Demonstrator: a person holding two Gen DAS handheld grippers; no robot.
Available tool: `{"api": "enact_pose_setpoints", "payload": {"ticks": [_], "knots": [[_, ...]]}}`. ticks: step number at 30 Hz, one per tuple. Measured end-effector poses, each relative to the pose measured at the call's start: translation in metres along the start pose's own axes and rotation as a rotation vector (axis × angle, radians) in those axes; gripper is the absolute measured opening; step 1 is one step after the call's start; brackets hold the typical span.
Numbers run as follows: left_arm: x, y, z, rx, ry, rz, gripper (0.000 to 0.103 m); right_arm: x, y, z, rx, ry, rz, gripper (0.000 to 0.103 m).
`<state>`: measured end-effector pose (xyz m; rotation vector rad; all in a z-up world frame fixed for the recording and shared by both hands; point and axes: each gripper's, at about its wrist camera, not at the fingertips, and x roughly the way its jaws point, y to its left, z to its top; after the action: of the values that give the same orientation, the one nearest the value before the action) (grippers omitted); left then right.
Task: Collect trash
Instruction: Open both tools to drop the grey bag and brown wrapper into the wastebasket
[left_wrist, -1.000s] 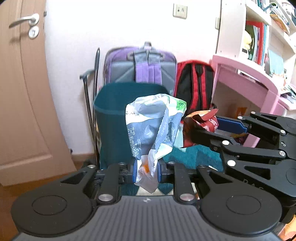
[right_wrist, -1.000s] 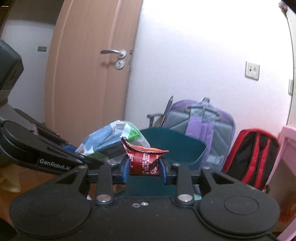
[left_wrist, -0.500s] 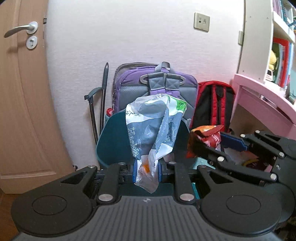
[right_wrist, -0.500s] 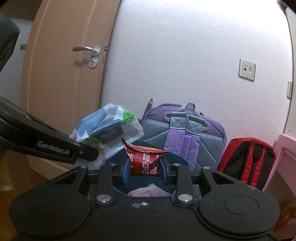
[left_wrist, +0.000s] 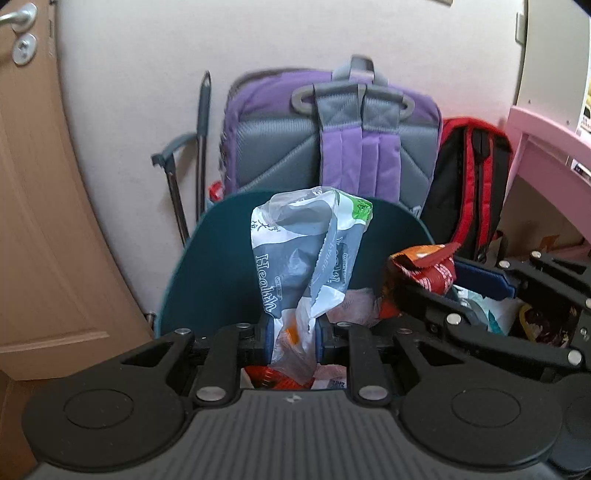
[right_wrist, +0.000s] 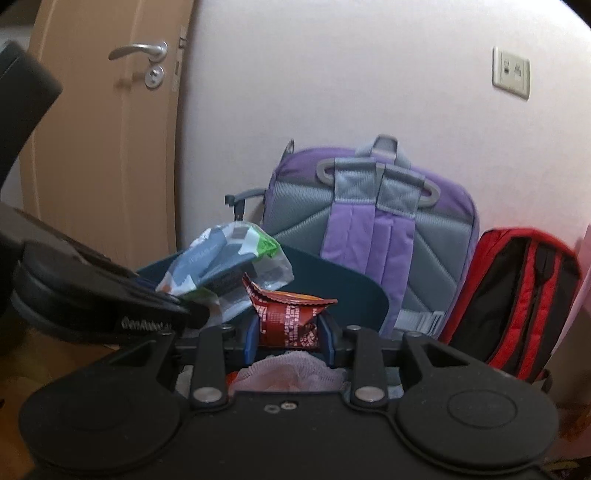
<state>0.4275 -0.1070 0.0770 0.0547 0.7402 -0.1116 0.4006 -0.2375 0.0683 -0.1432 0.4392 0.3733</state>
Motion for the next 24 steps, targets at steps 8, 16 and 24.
{"api": "enact_pose_setpoints", "payload": {"ticks": [8, 16, 24], "knots": [[0.03, 0.0, -0.006, 0.009, 0.057, 0.015, 0.021, 0.019, -0.005, -0.011, 0.003, 0.064, 0.018, 0.035], [0.036, 0.0, -0.01, 0.003, 0.088, 0.04, 0.033, 0.016, -0.005, -0.018, -0.002, 0.081, 0.007, 0.037], [0.006, 0.002, -0.01, -0.037, 0.044, 0.04, 0.068, -0.015, -0.01, -0.013, 0.023, 0.057, 0.008, 0.041]]}}
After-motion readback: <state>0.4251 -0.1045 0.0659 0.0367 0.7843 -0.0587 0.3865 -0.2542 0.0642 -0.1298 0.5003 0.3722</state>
